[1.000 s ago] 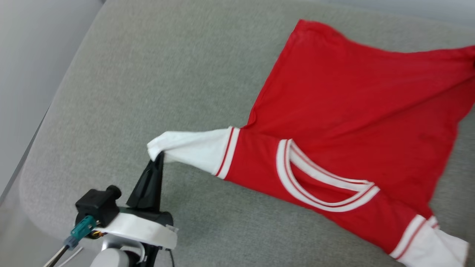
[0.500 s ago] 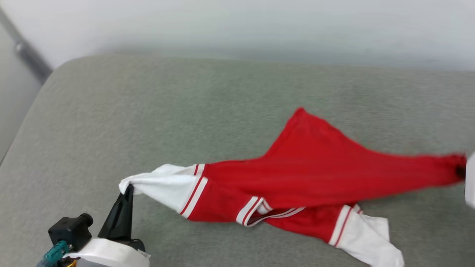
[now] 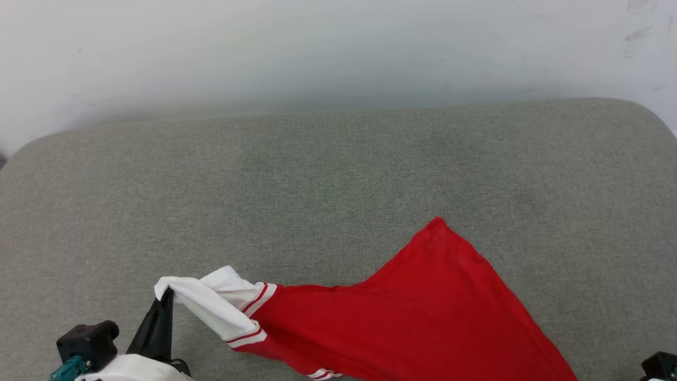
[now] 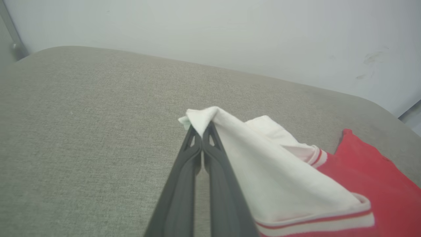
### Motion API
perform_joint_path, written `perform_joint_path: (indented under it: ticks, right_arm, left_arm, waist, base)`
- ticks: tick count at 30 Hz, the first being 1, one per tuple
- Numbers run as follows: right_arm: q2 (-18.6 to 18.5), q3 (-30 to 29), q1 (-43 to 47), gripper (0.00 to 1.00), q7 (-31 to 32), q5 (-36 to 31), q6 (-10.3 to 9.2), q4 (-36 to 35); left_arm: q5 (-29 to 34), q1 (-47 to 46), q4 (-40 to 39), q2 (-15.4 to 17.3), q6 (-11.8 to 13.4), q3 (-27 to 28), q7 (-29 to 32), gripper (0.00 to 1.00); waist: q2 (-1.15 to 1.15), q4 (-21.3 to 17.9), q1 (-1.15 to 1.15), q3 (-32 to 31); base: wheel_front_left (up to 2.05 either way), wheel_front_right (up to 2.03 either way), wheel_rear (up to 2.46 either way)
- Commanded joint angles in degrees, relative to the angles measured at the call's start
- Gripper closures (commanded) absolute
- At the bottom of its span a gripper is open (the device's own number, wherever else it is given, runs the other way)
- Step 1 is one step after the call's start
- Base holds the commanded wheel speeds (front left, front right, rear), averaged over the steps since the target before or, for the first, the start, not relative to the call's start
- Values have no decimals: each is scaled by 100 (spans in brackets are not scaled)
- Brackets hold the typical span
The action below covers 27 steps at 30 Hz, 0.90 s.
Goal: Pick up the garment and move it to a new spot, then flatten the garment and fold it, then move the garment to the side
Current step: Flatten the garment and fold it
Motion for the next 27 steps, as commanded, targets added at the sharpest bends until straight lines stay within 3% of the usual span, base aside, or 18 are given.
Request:
perform_joint_path:
  ticks: [1,6,9,11,15,20,27]
  right_arm:
    - [140,-42,64,0,-178,22,-2,-25]
    - [272,-70,22,0,-989,2,-2,-145]
    - [314,-114,-239,0,-2035,39,-2,-299]
    - [308,-60,-507,0,-3071,80,-2,-282]
    - [83,201,-996,0,-3886,130,-2,-27]
    - [-195,560,-1812,0,-3726,344,-2,417]
    - [-666,1269,-3060,0,-2106,438,-2,840]
  left_arm:
    - [12,-18,-30,38,5,-12,29,100]
    - [39,-73,-85,50,18,-68,83,100]
    - [57,-120,-124,60,10,-119,123,100]
    - [59,-178,-158,71,14,-151,146,100]
    - [89,-278,-231,64,25,-199,179,100]
    - [124,-566,-278,36,-46,-312,186,100]
    - [203,-1055,-187,-18,-197,-479,82,100]
  waist:
    - [0,-22,2,24]
    - [0,-42,2,56]
    - [0,-26,2,75]
    - [0,3,2,94]
    - [0,81,2,186]
    - [0,289,2,453]
    - [0,585,2,859]
  base:
    - [0,0,0]
    - [0,0,0]
    - [0,0,0]
    - [0,0,0]
    - [0,0,0]
    - [0,0,0]
    - [0,0,0]
